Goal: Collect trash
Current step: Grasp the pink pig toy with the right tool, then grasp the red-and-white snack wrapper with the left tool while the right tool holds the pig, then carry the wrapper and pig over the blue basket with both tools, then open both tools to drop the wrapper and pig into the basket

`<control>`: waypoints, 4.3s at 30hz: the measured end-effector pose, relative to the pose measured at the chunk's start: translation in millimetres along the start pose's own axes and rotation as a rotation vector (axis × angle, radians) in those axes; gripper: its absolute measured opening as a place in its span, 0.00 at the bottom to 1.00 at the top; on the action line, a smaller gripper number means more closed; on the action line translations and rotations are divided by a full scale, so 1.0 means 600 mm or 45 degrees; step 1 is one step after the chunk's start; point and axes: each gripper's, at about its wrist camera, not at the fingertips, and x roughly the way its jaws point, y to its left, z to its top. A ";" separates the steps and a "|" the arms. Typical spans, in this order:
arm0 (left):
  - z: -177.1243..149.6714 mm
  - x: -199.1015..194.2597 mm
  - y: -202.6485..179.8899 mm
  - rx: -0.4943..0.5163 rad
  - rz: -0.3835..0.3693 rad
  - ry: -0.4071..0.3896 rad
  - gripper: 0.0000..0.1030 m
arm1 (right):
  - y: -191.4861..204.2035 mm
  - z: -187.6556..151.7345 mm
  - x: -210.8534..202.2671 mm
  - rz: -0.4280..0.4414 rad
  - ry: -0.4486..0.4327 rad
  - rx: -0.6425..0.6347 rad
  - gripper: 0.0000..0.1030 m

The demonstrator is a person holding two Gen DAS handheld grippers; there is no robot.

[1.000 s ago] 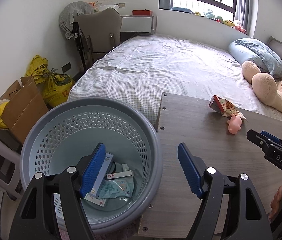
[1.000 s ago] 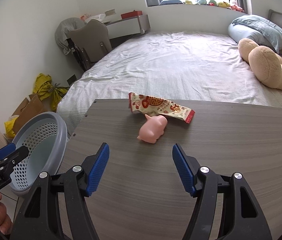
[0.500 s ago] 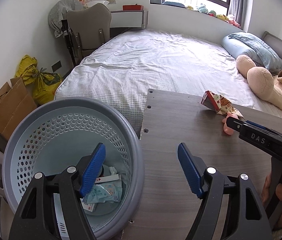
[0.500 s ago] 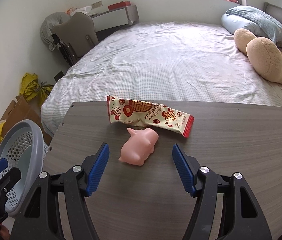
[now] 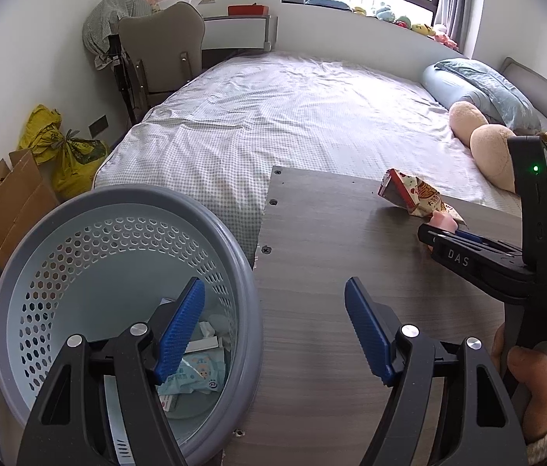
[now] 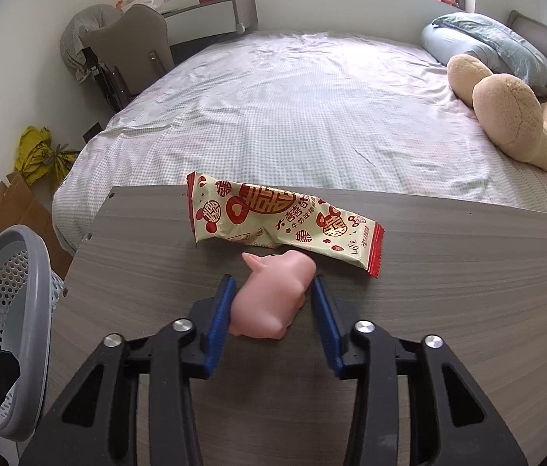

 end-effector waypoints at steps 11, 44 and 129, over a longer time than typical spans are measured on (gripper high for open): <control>0.011 0.006 -0.039 0.050 -0.039 0.011 0.69 | -0.038 -0.024 -0.051 0.083 -0.045 0.053 0.34; 0.122 0.179 -0.226 0.172 -0.068 0.085 0.69 | -0.234 -0.071 -0.096 0.182 -0.114 0.256 0.34; -0.046 -0.101 0.226 -0.264 0.295 -0.053 0.11 | 0.273 -0.047 -0.135 0.568 -0.064 -0.377 0.34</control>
